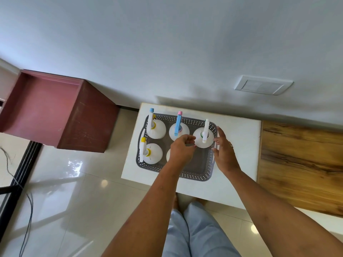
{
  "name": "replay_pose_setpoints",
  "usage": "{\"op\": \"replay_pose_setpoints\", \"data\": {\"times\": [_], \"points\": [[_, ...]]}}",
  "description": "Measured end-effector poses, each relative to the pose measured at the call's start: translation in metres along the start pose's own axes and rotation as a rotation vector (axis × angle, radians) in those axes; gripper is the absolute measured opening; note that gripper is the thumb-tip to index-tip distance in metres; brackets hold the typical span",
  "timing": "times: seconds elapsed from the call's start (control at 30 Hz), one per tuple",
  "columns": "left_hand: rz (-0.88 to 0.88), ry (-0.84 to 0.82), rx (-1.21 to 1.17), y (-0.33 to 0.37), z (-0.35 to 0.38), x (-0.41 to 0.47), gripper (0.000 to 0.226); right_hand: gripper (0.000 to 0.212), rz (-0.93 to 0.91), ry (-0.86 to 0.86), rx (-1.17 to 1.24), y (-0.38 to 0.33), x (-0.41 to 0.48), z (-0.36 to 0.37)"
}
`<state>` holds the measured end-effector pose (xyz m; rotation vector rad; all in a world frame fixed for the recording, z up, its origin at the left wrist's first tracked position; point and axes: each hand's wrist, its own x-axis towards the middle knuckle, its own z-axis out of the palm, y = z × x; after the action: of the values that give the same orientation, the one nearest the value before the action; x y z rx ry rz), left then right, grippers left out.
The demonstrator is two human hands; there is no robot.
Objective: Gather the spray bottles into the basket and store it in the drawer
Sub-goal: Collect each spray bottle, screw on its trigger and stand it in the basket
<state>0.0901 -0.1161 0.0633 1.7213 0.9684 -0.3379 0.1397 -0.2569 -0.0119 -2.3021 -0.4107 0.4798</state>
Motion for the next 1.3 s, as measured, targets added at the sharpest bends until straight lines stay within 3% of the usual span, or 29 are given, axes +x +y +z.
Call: {"op": "replay_pose_setpoints", "data": {"times": [0.53,0.8,1.17,1.3], "points": [[-0.113,0.04,-0.12,-0.069,-0.016,-0.044,0.027,0.068,0.021,-0.126,-0.029,-0.01,-0.06,0.025],[-0.115,0.065,-0.193,-0.117,-0.039,-0.084,0.026,0.052,-0.02,-0.201,-0.08,-0.028,-0.104,0.042],[-0.132,0.16,-0.433,-0.269,-0.08,-0.214,0.026,0.043,-0.061,-0.257,-0.027,-0.081,-0.252,0.126],[-0.192,0.252,-0.515,-0.341,-0.093,-0.278,0.025,0.035,-0.173,-0.383,-0.058,-0.107,-0.324,0.161]]}}
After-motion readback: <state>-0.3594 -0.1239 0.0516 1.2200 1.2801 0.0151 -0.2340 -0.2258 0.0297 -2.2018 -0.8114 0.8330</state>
